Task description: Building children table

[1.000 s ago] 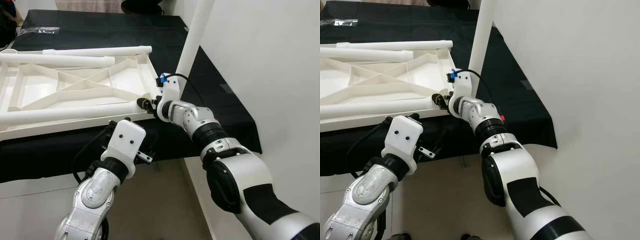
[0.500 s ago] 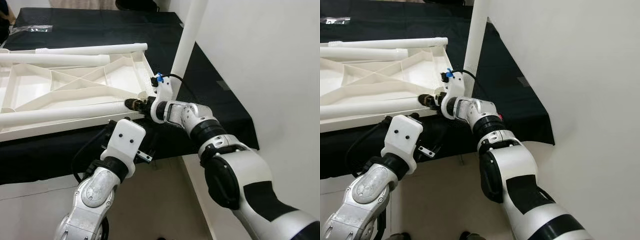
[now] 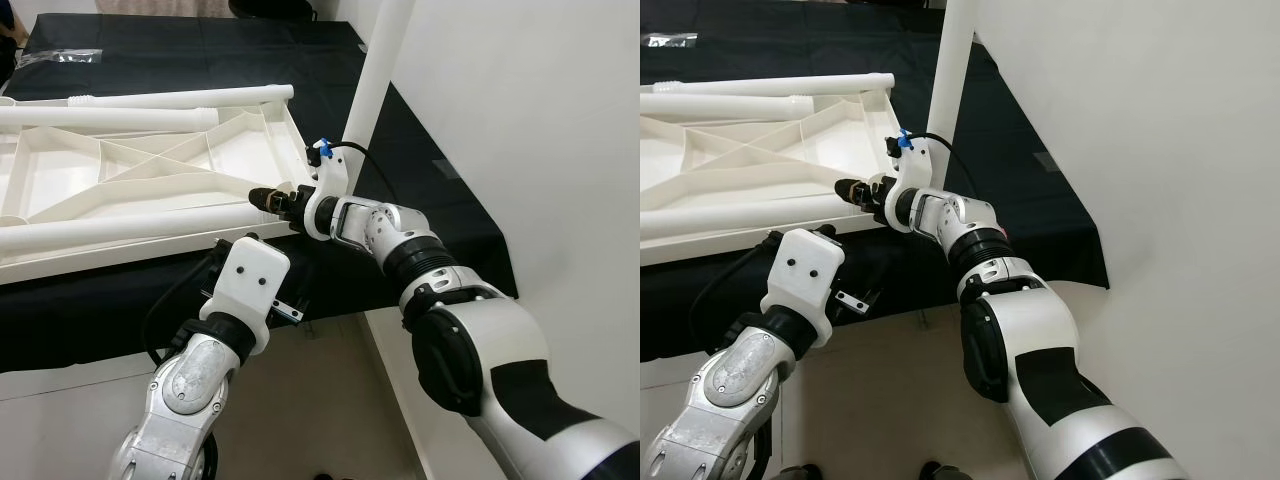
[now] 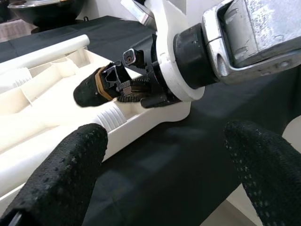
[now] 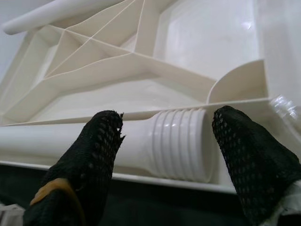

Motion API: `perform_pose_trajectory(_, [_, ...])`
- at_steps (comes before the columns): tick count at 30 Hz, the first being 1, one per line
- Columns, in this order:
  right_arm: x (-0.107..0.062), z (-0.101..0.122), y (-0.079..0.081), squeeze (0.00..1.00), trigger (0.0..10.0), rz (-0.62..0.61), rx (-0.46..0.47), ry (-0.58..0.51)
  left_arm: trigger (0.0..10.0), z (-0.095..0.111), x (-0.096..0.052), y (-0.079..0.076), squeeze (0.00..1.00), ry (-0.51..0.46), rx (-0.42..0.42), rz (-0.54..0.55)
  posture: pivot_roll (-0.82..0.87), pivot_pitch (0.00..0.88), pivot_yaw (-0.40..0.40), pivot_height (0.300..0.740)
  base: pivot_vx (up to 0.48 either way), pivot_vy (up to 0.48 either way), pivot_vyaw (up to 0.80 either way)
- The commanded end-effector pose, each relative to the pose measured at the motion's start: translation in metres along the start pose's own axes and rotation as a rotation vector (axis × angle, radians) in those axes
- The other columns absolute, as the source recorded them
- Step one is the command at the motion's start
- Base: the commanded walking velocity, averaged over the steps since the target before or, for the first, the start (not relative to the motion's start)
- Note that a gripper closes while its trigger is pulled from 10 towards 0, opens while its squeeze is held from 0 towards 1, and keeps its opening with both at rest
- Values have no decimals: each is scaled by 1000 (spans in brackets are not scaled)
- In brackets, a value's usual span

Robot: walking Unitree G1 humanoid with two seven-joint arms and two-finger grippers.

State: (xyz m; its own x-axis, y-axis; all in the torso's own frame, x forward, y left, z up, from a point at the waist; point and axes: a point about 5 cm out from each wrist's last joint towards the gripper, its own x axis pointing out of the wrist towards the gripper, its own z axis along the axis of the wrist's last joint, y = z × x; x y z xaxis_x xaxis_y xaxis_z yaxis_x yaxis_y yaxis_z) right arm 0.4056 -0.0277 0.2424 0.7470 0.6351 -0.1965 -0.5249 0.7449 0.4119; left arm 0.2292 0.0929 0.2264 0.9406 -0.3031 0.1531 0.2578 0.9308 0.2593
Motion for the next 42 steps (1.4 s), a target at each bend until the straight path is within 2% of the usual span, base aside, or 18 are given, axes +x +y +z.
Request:
perform_pose_trajectory(1, [1,-9,-6,0,10000,-52,-25,11,10000,0,-1,-3,0,7,-4,-5,45,218,-183,740,0,0,0])
perform_pose_trajectory(9, [5,-16,-1,0,10000,-39,-25,25,10000,1,-4,-4,0,5,-4,-6,59,224,-187,740,0,0,0])
perform_pose_trajectory(13, [6,-20,3,0,10000,5,28,62,10000,1,-5,-4,0,10,-5,-8,62,231,-186,740,0,0,0])
perform_pose_trajectory(16, [6,-25,4,0,10000,16,22,76,10000,2,-6,-4,0,12,-6,-10,65,237,-186,740,0,0,0])
perform_pose_trajectory(21, [8,-28,6,0,10000,22,26,75,10000,2,-7,-4,0,16,-6,-10,71,247,-181,740,0,0,0])
perform_pose_trajectory(25, [9,-29,7,0,10000,26,68,46,10000,3,-9,-4,0,20,-8,-12,74,268,-173,740,0,0,0])
perform_pose_trajectory(33, [9,-33,1,0,10000,7,147,-14,10000,11,-13,-6,0,15,-21,-14,85,318,-168,740,0,0,0])
perform_pose_trajectory(40, [6,-37,-11,0,10000,-38,171,-32,10000,16,-16,-6,0,12,-27,-12,105,353,-158,740,0,0,0])
perform_pose_trajectory(42, [5,-37,-10,0,10000,-12,185,-29,10000,16,-17,-5,0,20,-26,-12,105,357,-156,740,0,0,0])
